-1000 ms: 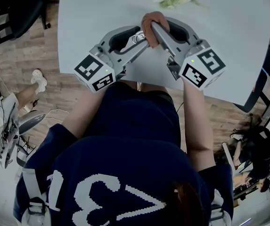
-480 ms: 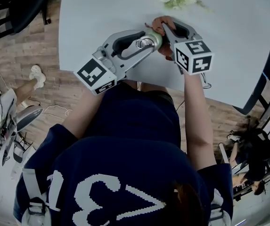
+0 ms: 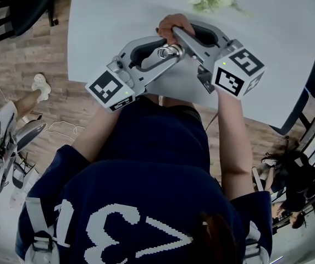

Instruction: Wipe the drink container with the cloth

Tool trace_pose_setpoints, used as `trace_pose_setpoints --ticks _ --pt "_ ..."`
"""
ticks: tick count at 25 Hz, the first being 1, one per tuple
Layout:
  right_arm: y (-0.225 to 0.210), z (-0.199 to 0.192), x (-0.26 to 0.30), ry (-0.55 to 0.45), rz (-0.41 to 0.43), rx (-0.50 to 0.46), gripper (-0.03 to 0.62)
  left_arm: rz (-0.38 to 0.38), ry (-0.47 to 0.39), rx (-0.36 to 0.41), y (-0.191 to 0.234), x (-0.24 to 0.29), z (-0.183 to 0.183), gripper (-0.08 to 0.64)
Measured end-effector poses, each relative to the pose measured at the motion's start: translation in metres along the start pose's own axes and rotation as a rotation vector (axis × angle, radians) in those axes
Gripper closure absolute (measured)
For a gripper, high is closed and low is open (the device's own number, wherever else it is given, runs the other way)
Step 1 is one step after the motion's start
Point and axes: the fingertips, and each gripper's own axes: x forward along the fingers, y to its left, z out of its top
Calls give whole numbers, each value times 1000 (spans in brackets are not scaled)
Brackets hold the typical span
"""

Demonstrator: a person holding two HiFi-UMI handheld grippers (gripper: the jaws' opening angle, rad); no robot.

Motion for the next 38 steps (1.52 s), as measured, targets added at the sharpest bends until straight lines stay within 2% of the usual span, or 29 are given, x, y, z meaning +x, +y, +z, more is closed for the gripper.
trace_pose_setpoints --ticks 2,6,11,13,15,17,21,23,25,28,33,38 --pt "-4 -4 5 25 -16 -6 518 0 -1 -1 0 1 0 377" --pt "-34 -31 14 140 -86 -10 518 -12 8 28 -4 3 -2 377" --pt "-74 -71 10 339 -181 -60 518 -24 14 42 -8 3 -4 377" --pt "-78 -76 8 384 -178 -62 518 -30 18 49 -9 3 -4 377" --pt "-70 -72 9 386 -114 -4 518 -33 20 57 -10 4 -4 377" --pt "-52 -60 9 368 -12 67 518 -32 24 55 -10 4 -4 377" --pt "-13 -35 9 367 161 116 518 -33 34 48 -11 4 -7 377" --pt "1 -27 11 388 224 130 518 -30 33 48 -10 4 -7 377" --pt "6 -24 14 406 246 142 518 -29 16 53 -9 5 -5 377" --pt "-5 -33 21 438 206 143 518 -33 27 54 -10 5 -6 377" --pt "-40 -57 27 459 77 129 518 -39 34 58 -13 8 -7 377" --pt "-74 -72 12 376 -141 67 515 -41 19 65 -11 12 -5 377"
